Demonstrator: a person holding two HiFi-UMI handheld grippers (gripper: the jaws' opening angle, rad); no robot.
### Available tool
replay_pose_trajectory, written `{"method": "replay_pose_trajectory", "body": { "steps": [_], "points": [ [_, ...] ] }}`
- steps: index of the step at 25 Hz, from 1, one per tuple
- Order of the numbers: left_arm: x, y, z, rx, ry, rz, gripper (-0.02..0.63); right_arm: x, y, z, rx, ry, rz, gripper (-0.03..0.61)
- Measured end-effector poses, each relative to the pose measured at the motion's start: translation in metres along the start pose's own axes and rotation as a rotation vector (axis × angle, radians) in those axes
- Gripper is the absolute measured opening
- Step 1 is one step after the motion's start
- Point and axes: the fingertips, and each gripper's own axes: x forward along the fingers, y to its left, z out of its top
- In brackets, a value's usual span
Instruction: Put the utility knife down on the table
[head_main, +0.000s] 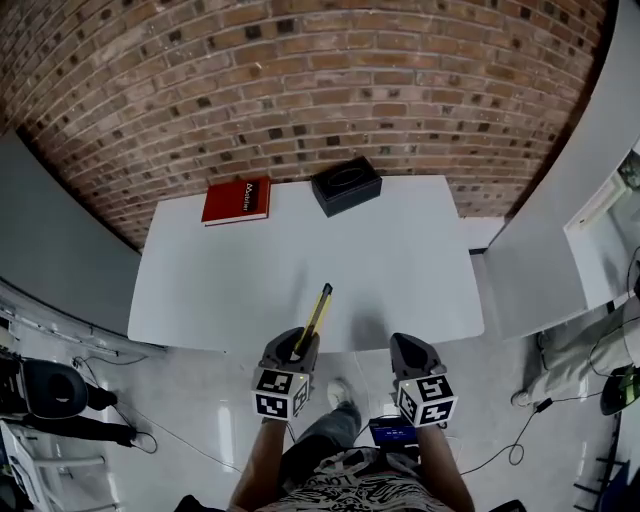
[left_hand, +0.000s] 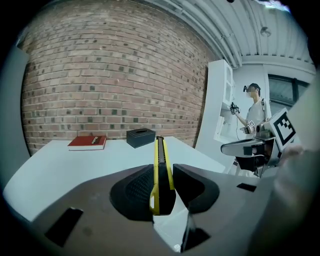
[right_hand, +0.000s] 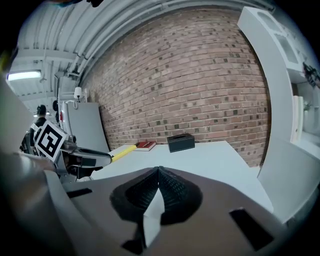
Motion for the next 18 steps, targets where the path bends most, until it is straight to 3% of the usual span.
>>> {"method": "replay_pose_trajectory", "body": {
  "steps": [8, 18],
  "points": [
    [0.064, 0.049, 0.024, -0.014, 0.02, -0.056, 0.124, 0.067, -0.022, 0.026, 0.008, 0.04, -0.048, 0.0],
    [0.101, 0.064, 0.044, -0.02, -0.007, -0.109, 0.124, 0.076, -0.044, 0.05, -0.004, 0.016, -0.119, 0.0]
  ]
}}
